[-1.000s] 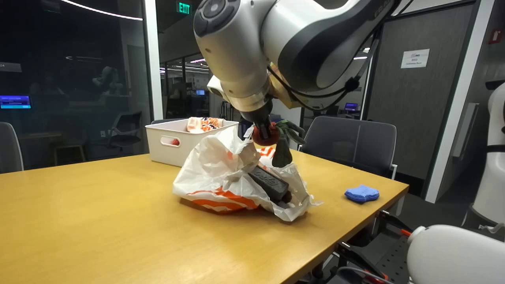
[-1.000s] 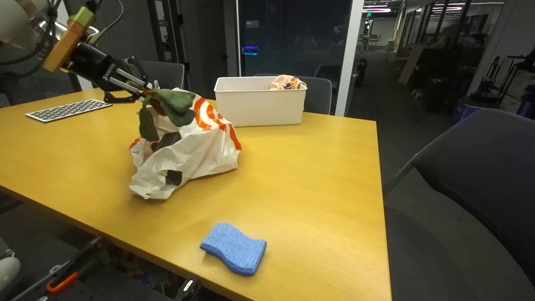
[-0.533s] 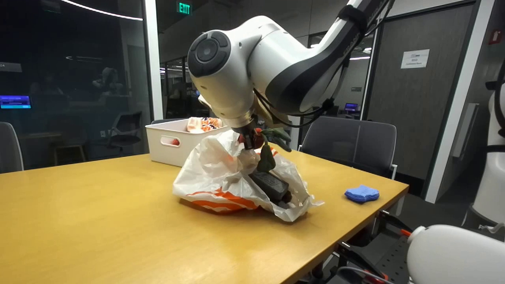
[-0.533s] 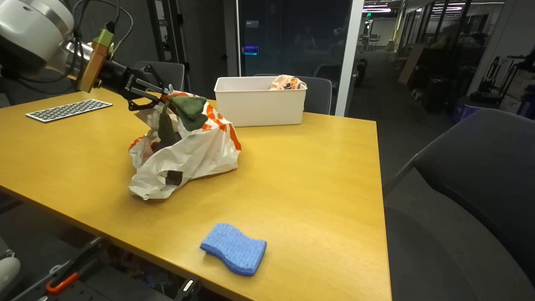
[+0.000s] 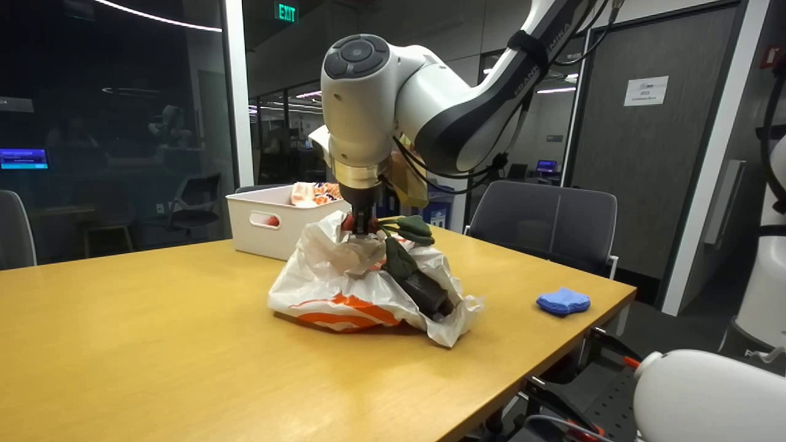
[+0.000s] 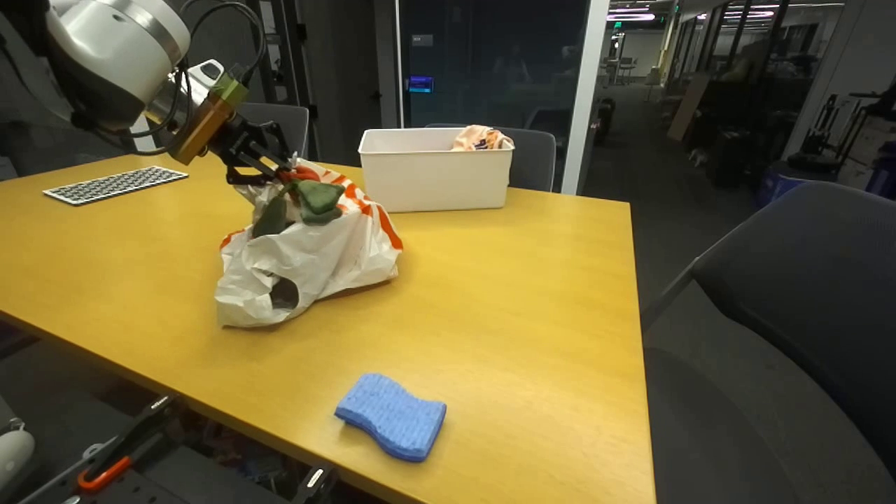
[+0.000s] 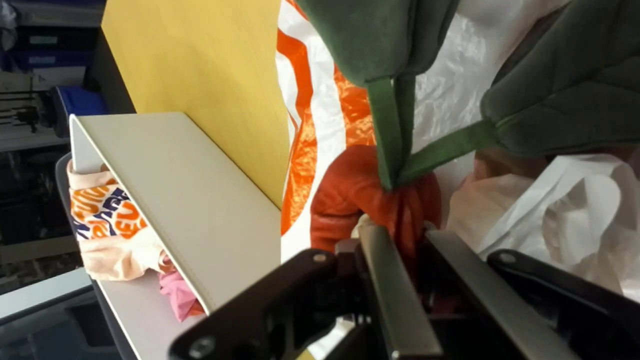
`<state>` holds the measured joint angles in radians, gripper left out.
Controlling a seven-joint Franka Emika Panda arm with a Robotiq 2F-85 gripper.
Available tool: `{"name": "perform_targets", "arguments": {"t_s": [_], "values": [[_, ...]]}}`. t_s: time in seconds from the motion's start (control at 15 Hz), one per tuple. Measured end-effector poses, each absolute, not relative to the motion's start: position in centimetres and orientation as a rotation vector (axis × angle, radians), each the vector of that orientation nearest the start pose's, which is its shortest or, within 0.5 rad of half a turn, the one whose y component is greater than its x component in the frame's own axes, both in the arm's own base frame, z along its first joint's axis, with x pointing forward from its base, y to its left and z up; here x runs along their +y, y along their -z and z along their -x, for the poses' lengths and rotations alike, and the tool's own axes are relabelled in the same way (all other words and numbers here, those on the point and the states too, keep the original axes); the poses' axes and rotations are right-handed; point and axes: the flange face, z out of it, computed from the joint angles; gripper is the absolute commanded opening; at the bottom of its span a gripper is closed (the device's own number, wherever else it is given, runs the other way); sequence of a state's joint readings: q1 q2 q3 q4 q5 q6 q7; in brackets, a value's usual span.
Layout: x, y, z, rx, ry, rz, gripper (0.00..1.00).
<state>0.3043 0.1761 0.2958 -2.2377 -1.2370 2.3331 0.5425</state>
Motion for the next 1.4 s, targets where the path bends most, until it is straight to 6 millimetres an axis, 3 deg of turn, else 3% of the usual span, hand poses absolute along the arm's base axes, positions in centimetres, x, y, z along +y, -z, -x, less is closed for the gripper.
{"name": "perform_targets", "arguments": {"t_s": [0.2,0.53,0.73,1.0,1.4], "values": [[27.0,-28.4,-47.0,1.058,-0.439,-2.123,0.07],[24.5,-24.6,-48.0,0.999,-0.306,-2.170,0.07],[24.8,-23.3,-48.1,1.014,-0.297,-2.247,0.07],[26.2,-24.1,-48.5,1.103,-0.439,-2.358,0.08],[25.2,-23.3,-49.2,0.988,-0.467,-2.175,0.08]]}}
